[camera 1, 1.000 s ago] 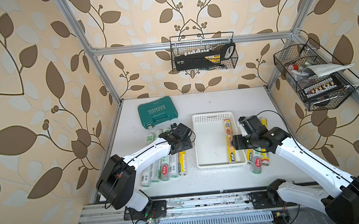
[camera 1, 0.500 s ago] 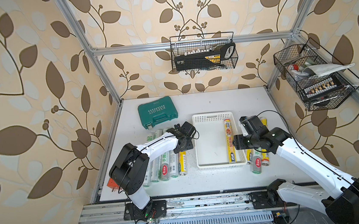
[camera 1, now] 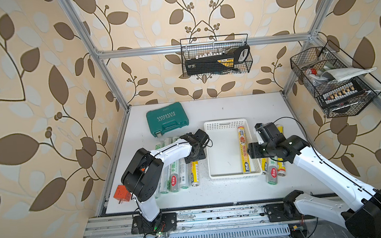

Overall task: Put the plastic wrap into the basket
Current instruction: Pick up the plastic wrap from the center of the board.

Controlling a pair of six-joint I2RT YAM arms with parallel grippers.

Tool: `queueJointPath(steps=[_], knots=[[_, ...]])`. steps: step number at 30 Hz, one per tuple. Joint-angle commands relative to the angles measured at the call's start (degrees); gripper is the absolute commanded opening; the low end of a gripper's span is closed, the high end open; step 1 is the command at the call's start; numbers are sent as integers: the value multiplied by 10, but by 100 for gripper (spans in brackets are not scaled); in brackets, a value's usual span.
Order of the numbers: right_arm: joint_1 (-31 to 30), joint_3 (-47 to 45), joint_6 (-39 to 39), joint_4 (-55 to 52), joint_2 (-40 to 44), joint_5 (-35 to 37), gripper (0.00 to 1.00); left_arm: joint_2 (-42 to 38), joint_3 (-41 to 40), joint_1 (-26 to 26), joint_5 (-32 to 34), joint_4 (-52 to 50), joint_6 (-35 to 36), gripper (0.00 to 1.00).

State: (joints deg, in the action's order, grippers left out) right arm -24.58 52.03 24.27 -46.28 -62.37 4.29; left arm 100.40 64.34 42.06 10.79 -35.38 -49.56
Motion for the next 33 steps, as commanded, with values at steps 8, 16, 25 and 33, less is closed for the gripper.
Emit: queueJointPath(steps=[8,16,25,33], knots=[[5,-30,1,10,-7,22,70,15,13,3,-21,-2,8,62],[19,-46,4,23,-8,28,70,24,15,3,-16,-6,9,62],[32,-55,9,29,-17,19,70,43,24,3,-30,-2,11,53],[32,-59,13,33,-20,18,70,21,21,3,-23,-8,15,44]])
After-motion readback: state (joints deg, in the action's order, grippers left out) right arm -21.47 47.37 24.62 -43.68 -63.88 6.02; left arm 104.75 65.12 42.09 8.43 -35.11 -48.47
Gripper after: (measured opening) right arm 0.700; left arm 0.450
